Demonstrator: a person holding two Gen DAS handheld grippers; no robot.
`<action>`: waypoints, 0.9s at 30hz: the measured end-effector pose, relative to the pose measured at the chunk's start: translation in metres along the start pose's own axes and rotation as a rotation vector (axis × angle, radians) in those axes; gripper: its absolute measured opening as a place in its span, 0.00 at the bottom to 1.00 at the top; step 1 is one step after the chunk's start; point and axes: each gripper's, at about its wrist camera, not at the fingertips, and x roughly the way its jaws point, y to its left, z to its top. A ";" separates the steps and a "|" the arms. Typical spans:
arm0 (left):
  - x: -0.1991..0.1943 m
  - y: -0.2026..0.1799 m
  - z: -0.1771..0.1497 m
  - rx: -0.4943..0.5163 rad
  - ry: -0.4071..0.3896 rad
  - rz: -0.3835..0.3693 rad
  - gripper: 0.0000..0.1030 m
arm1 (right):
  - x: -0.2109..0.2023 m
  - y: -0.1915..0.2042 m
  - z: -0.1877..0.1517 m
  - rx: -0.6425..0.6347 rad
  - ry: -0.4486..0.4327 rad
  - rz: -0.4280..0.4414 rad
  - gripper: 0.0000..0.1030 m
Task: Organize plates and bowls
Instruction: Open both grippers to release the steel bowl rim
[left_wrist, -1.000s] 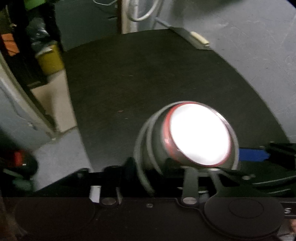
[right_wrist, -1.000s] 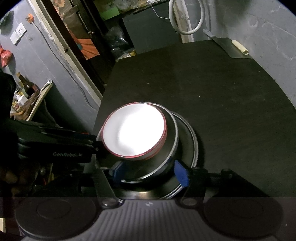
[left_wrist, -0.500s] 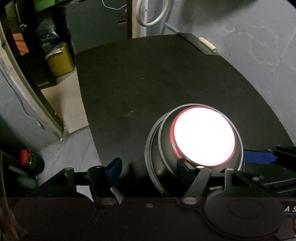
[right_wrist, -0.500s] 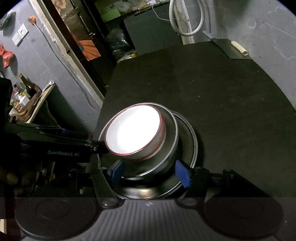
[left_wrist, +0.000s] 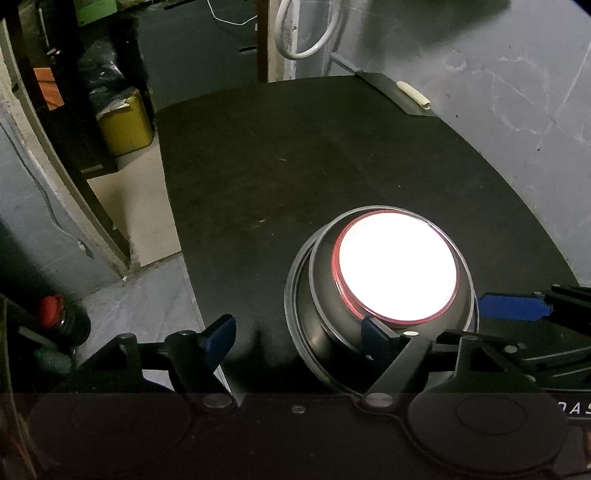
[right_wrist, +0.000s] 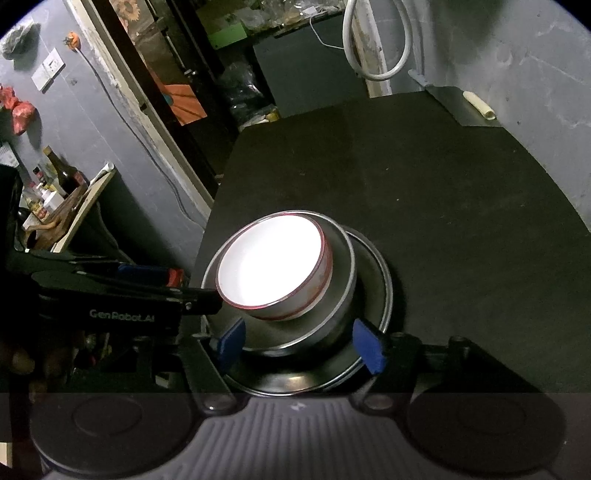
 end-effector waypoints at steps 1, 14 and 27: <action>-0.001 0.000 -0.001 -0.002 -0.002 0.002 0.77 | -0.001 0.000 0.000 0.001 -0.002 -0.001 0.70; -0.009 -0.003 -0.004 -0.051 -0.032 0.013 0.94 | -0.014 -0.001 0.000 -0.033 -0.045 -0.029 0.89; -0.016 -0.008 -0.006 -0.102 -0.036 0.028 0.99 | -0.031 -0.010 -0.001 -0.038 -0.100 -0.036 1.00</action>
